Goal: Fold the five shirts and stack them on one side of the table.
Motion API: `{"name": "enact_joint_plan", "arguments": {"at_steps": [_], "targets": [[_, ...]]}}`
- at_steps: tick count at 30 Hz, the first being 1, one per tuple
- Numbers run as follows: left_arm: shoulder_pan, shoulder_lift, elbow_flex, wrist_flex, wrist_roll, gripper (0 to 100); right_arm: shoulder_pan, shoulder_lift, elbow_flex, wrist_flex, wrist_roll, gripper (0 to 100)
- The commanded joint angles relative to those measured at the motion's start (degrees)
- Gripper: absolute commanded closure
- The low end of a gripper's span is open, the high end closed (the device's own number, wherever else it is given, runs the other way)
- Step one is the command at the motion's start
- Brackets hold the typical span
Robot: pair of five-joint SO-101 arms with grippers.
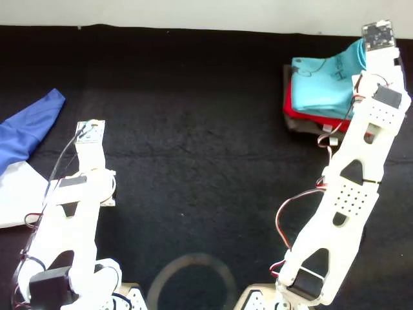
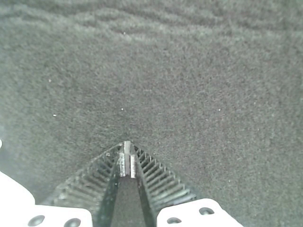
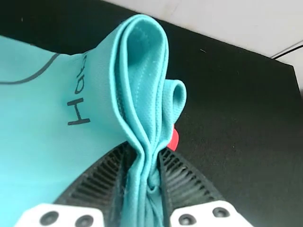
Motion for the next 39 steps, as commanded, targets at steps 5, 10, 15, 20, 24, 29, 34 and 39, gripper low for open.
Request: {"name": "enact_joint_plan", "arguments": {"at_steps": [5,10,15,20,24,29,34,39], "targets": [[0.7,-1.1,0.0,-1.0,-0.3,99,0.4,-1.9,-2.0,0.0,1.6,81.0],[0.7,-1.1,0.0,-1.0,-0.3,99,-1.0,-5.1,-8.2,4.2,1.5,77.6],[0.7,-1.1,0.0,-1.0,-0.3,99,-1.9,-7.1,-13.8,5.1,-4.0,77.6],[0.7,-1.1,0.0,-1.0,-0.3,99,-3.8,-11.1,-20.3,19.2,-10.7,77.6],[0.7,-1.1,0.0,-1.0,-0.3,99,-6.3,-14.7,-25.6,30.0,-14.2,77.6],[0.7,-1.1,0.0,-1.0,-0.3,99,-9.5,-19.3,-28.6,42.9,-16.9,77.6],[0.7,-1.1,0.0,-1.0,-0.3,99,-11.6,-25.2,-28.1,48.3,-17.0,77.7],[0.7,-1.1,0.0,-1.0,-0.3,99,-13.1,-33.3,-26.5,48.5,-23.3,77.8]]}}
